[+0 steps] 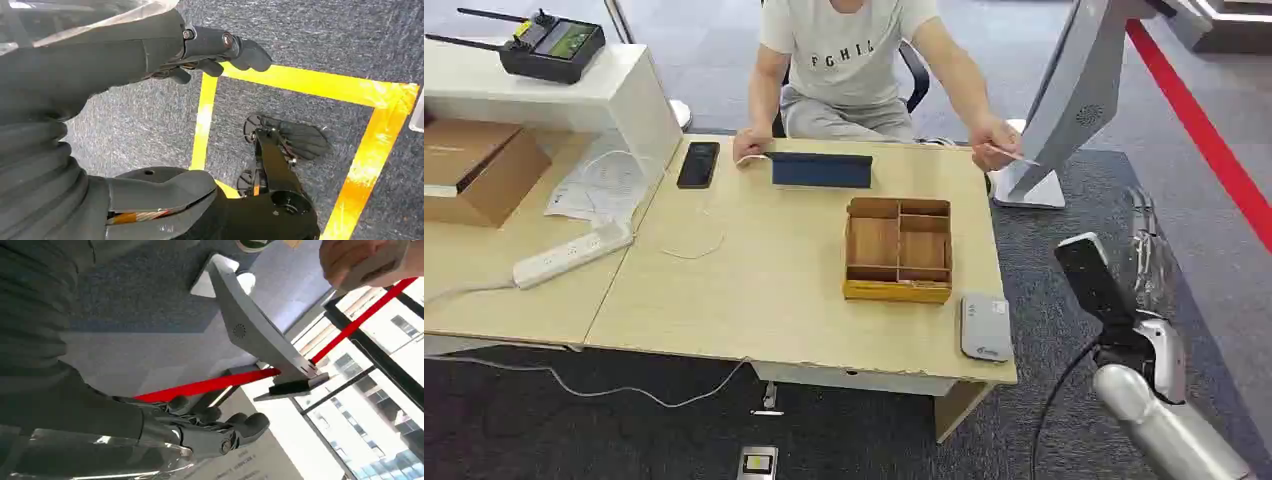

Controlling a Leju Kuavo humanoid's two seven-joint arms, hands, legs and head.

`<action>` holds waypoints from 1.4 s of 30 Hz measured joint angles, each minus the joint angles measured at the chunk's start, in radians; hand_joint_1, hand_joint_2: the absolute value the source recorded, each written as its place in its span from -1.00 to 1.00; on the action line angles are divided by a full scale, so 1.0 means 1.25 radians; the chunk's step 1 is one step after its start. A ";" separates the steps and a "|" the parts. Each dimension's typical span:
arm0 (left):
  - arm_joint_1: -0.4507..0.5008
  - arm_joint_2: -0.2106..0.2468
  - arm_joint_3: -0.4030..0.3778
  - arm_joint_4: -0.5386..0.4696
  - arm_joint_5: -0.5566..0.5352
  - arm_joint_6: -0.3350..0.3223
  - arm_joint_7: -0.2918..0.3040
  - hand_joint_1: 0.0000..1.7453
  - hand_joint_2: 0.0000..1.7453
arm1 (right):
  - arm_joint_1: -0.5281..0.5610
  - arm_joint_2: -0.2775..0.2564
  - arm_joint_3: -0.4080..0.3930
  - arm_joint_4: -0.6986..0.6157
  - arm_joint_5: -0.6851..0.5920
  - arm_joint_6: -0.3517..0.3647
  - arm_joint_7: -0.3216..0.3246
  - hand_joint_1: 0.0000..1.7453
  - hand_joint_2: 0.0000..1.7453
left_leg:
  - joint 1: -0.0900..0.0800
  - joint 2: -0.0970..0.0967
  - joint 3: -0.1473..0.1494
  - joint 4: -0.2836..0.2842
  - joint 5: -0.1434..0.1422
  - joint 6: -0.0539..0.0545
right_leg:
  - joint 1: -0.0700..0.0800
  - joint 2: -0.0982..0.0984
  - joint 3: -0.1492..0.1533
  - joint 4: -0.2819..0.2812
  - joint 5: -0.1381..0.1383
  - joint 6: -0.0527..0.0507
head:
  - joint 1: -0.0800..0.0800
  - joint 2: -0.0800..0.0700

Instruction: Pass the card to the sensor for recognition and then transmit it.

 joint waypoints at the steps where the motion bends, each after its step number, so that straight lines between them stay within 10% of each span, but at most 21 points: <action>1: 0.000 0.000 0.000 0.000 0.000 0.000 -0.002 -1.00 1.00 | -0.006 0.005 0.004 0.005 0.010 0.000 -0.001 -1.00 1.00 | 0.000 0.000 0.000 0.000 0.000 0.000 | 0.000 0.000 0.000 0.000 0.000 0.000 | 0.000 0.000; 16: -0.023 -0.001 -0.008 0.000 -0.023 -0.002 -0.002 -1.00 1.00 | -0.199 0.063 0.147 0.178 0.295 0.044 0.085 -1.00 1.00 | 0.000 0.000 0.000 0.000 0.000 0.000 | 0.000 0.000 0.000 0.000 0.000 0.000 | 0.000 0.000; 31: -0.032 -0.001 -0.015 0.000 -0.043 -0.016 0.020 -1.00 1.00 | -0.247 0.068 0.223 0.269 0.271 0.055 0.100 -1.00 1.00 | 0.000 0.000 0.000 0.000 0.000 0.000 | 0.000 0.000 -0.001 0.000 0.000 0.000 | 0.000 0.000; 33: -0.035 -0.001 -0.015 0.000 -0.044 -0.016 0.018 -1.00 1.00 | -0.246 0.066 0.230 0.275 0.270 0.055 0.102 1.00 1.00 | 0.000 0.000 0.000 0.000 0.000 0.000 | 0.000 0.000 -0.001 0.000 0.000 0.000 | 0.000 0.000; 36: -0.039 -0.001 -0.015 0.001 -0.045 -0.016 0.016 -1.00 1.00 | -0.241 0.062 0.236 0.282 0.270 0.054 0.108 1.00 1.00 | 0.000 0.000 0.000 0.000 0.000 0.000 | 0.000 0.000 -0.001 0.000 0.000 0.000 | 0.000 0.000; 37: -0.040 0.000 -0.015 0.001 -0.046 -0.016 0.014 -1.00 -1.00 | -0.238 0.060 0.236 0.282 0.270 0.055 0.112 1.00 1.00 | 0.000 0.000 0.000 0.000 0.000 0.000 | 0.000 0.000 -0.001 0.000 0.000 0.000 | 0.000 0.000; 42: -0.048 0.000 -0.015 0.001 -0.053 -0.027 -0.009 -1.00 -1.00 | -0.229 0.052 0.236 0.283 0.270 0.055 0.118 1.00 1.00 | 0.000 0.000 0.000 0.000 0.000 0.000 | 0.000 0.000 -0.001 0.000 0.000 0.000 | 0.001 0.000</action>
